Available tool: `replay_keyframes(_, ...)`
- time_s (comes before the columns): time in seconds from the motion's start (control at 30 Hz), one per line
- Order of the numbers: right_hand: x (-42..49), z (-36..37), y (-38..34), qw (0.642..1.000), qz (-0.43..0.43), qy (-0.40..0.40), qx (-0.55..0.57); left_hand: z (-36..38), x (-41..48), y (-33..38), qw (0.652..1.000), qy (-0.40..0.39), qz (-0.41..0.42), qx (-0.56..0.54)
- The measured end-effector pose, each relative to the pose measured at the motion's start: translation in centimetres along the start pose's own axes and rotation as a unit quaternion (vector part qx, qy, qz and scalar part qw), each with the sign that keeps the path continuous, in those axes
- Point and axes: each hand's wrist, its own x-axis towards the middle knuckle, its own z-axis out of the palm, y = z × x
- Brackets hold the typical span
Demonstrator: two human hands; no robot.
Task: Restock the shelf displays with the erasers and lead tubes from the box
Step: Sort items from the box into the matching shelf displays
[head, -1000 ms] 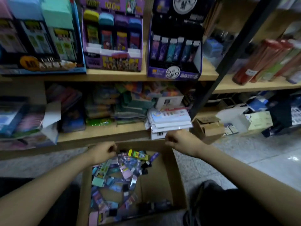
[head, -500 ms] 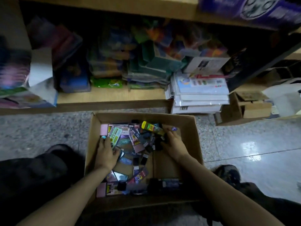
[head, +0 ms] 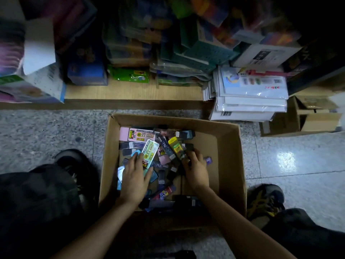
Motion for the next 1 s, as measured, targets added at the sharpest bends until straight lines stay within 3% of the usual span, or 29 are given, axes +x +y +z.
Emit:
replay_keyframes(0.07, -0.7, 0.4, -0.1, 1.0, 0.019, -0.005, 0.007, 0.1, 0.2, 0.4, 0.994, 0.055, -0.08, -0.047)
replay_keyframes(0.17, -0.7, 0.2, -0.3, 0.999, 0.046, -0.01, -0.019, 0.1, 0.8, 0.9, 0.958, 0.046, -0.241, -0.149)
replay_keyframes(0.23, -0.1, -0.2, -0.3, 0.996, 0.032, -0.028, -0.074, 0.3, 1.4, 0.7, 0.95, 0.023, -0.269, -0.157)
replay_keyframes(0.33, 0.8, -0.6, -0.6, 0.995, 0.023, -0.074, -0.069, 0.6, 2.4, 0.6, 0.947, -0.007, -0.274, -0.169)
replay_keyframes(0.53, 0.7, 0.2, -1.0, 0.985, 0.06, -0.104, -0.122, 0.3, 4.1, 1.6, 0.894, -0.031, -0.374, -0.244)
replay_keyframes(0.63, 0.3, 0.5, -0.9, 0.983, 0.102, -0.126, -0.086, 0.2, 4.2, 1.7, 0.876, -0.012, -0.38, -0.296)
replay_keyframes(0.77, -0.5, 1.5, -0.8, 0.982, 0.116, -0.138, -0.051, 0.6, 3.9, 2.2, 0.89, -0.001, -0.345, -0.296)
replay_keyframes(1.0, -2.3, 2.7, -0.6, 0.966, 0.169, -0.086, 0.174, 1.4, 2.9, 2.1, 0.895, -0.025, -0.291, -0.337)
